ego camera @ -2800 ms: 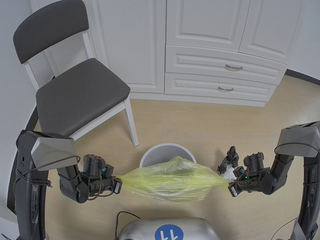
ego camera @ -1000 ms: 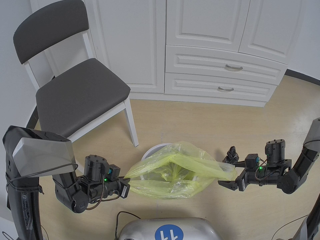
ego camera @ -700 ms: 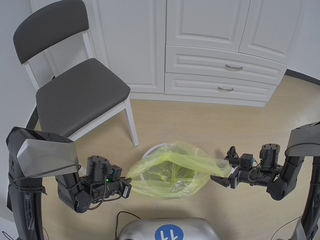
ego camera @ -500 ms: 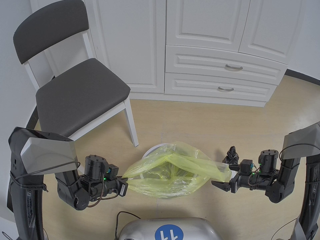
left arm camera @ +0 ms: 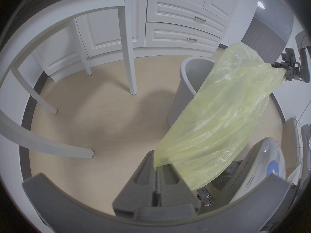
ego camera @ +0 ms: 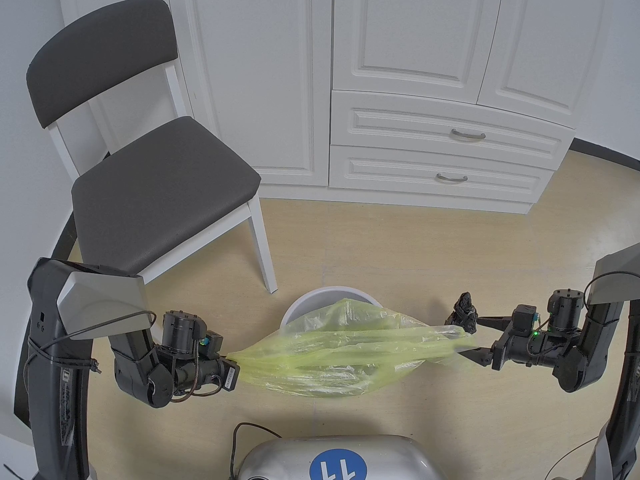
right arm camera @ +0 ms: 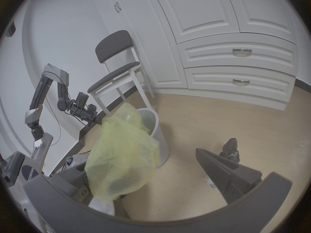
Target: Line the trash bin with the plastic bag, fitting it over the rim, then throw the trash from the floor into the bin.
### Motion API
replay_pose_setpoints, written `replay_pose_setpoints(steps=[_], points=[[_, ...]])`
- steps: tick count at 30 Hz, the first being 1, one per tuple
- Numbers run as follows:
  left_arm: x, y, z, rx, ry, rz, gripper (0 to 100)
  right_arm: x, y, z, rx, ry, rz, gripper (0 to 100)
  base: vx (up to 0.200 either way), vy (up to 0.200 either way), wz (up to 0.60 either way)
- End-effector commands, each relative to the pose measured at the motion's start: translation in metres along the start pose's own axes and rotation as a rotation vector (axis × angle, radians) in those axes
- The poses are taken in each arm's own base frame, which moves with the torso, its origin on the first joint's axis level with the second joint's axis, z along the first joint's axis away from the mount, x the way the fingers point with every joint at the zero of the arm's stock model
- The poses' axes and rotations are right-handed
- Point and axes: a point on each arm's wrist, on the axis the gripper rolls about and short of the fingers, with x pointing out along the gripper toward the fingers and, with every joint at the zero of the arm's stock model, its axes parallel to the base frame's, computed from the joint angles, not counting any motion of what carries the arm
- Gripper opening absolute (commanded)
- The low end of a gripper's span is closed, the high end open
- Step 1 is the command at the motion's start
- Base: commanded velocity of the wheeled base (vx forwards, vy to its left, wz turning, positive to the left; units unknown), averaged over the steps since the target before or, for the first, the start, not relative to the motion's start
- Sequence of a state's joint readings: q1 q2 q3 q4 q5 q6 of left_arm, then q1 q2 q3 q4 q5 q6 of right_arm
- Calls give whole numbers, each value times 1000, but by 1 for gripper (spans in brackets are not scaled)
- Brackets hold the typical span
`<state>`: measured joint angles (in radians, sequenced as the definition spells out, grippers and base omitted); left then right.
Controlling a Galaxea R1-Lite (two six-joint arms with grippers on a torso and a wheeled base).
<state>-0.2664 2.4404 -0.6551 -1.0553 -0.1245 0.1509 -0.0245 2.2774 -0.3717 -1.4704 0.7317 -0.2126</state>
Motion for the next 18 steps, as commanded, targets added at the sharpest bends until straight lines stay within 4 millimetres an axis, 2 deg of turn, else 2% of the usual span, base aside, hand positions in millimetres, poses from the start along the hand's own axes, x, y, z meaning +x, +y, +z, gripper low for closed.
replay_pose_setpoints(steps=[1,14,18], points=[[4,5,-3,-9,5,11,0,-7,-7,5,-8,-20,-29,100,0,0,0],[8,11,-3,-18,4,23,0,-14,-27,10,6,-69,-60,100,0,0,0],[4,0,6,-6,-37,6,0,8,-2,30,27,-128,-32,100,0,0,0]])
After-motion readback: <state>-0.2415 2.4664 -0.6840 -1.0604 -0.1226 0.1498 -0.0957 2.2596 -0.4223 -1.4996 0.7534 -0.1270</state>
